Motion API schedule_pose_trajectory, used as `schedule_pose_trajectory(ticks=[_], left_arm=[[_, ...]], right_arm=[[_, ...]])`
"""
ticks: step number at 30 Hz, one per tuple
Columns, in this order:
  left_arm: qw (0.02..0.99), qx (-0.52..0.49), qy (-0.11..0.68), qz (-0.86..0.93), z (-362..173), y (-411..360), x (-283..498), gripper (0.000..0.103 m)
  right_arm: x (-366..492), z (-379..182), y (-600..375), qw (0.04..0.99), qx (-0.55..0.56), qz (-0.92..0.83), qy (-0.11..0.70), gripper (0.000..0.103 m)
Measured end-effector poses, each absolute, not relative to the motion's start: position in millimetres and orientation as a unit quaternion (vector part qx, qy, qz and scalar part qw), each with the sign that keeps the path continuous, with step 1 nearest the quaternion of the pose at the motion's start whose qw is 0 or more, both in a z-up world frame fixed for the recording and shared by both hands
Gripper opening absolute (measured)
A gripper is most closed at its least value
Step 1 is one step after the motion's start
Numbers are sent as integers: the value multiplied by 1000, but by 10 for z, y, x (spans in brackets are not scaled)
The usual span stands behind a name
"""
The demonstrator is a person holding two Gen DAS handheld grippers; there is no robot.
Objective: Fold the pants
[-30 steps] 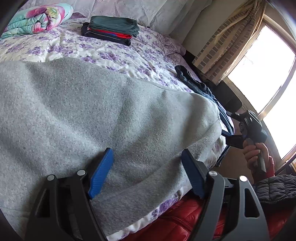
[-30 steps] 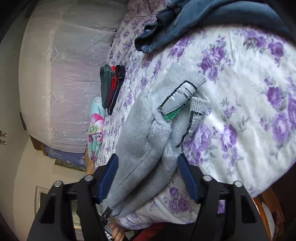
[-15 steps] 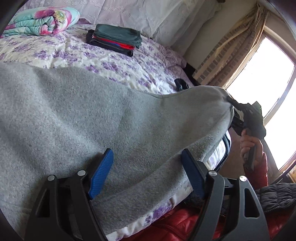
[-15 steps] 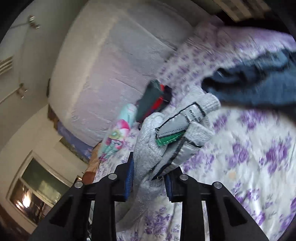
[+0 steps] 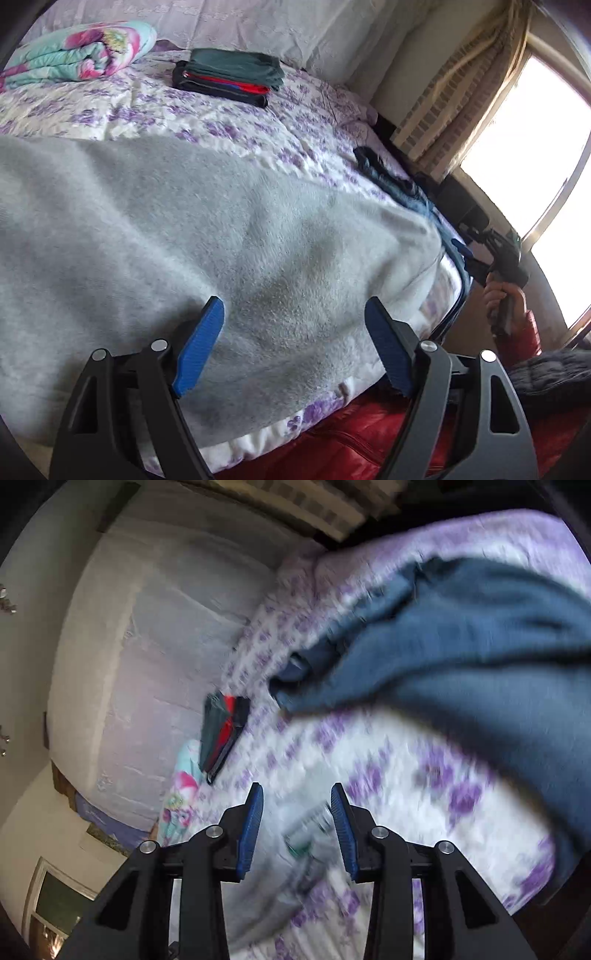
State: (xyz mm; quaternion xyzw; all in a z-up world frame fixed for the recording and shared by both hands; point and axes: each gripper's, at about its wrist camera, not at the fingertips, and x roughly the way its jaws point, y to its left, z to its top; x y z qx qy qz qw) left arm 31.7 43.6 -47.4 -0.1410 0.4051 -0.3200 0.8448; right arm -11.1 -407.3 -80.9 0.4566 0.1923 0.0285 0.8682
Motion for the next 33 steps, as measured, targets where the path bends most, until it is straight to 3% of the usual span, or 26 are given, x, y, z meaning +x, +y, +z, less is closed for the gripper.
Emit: schedule_pose_trajectory(ticks=[1,4,5,7,12,16,22,27,33], left_arm=[[846,-148,402,-316,-430,490,340,76],[849,-161,400,-305,-362,591,429,77],[846,-163,407,-302,-397,598,451,77],[839,-160,431,-291,-568,586,487,77],[867,-93,401,-281,-623,491,250,76],[860,-115,393,-303,-654,600,246,76],[849,-124,395,-328,-643,664,268,76],[828,-209,386,-349,-443,946,385,76],[839,-202,388,-324,-569,1034,445,76]], right_arm=[[1,-709,-3982,872,443,65,197,42],[471,-472,-3508,866,406,182,229,69],[692,-404,-3283,856,391,232,247,72],[1075,-316,-2876,837,363,298,282,73],[2051,-281,-1719,775,295,402,388,79],[2637,-425,-959,728,237,438,471,80],[2817,-890,-669,672,226,438,553,80],[2707,-955,-582,631,208,467,583,83],[2383,-777,-310,591,130,545,580,98]])
